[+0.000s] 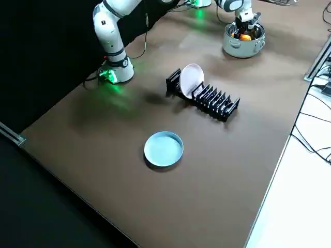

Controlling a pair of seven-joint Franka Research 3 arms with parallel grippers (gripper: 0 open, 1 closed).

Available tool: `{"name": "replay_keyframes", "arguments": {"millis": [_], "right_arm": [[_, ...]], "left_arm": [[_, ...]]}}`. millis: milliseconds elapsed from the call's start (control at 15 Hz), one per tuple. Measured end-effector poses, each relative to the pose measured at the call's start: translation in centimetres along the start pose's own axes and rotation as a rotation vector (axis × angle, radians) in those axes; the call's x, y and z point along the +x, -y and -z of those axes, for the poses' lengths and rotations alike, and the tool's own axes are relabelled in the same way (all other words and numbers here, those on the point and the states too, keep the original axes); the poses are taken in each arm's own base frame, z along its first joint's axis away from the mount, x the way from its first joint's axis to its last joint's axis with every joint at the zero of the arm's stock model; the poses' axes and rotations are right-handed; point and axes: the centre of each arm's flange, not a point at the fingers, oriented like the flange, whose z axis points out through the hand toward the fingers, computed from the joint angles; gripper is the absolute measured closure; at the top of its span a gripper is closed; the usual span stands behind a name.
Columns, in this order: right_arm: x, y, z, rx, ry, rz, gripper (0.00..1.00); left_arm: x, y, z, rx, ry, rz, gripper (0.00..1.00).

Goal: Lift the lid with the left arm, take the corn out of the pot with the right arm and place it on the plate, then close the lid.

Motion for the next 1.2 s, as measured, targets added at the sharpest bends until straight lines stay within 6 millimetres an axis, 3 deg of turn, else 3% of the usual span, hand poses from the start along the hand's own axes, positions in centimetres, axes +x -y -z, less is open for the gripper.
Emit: {"name": "replay_keyframes", "arguments": {"millis": [200, 333, 667, 800, 933, 1067, 1200], "right_arm": [[0.5, 0.0, 0.5, 0.007, -0.011, 0.037, 0.62], [1.1, 0.2, 1.8, 0.022, -0.027, 0.046, 0.62], [2.4, -0.1, 9.1, 0.014, -0.003, 0.020, 0.62], [2.6, -0.7, 12.1, 0.010, 0.046, -0.009, 0.62], [3.9, -2.0, 15.7, 0.021, 0.052, -0.039, 0.62], [6.7, -4.5, 19.5, 0.049, 0.026, -0.088, 0.62], [10.3, -8.3, 22.2, 0.062, 0.003, -0.125, 0.62]], "left_arm": [[0.0, 0.0, 0.0, 0.000, 0.000, 0.000, 0.50], [0.0, 0.0, 0.0, 0.000, 0.000, -0.001, 0.50], [-0.2, -1.7, 0.5, -0.005, -0.010, 0.011, 0.50], [-0.7, -4.7, 0.8, -0.016, -0.011, 0.041, 0.50], [-1.6, -9.1, 0.7, -0.020, -0.008, 0.065, 0.50], [-3.0, -14.6, 0.2, -0.009, -0.006, 0.068, 0.50], [-4.3, -19.5, -0.6, -0.005, -0.016, 0.073, 0.50]]}}
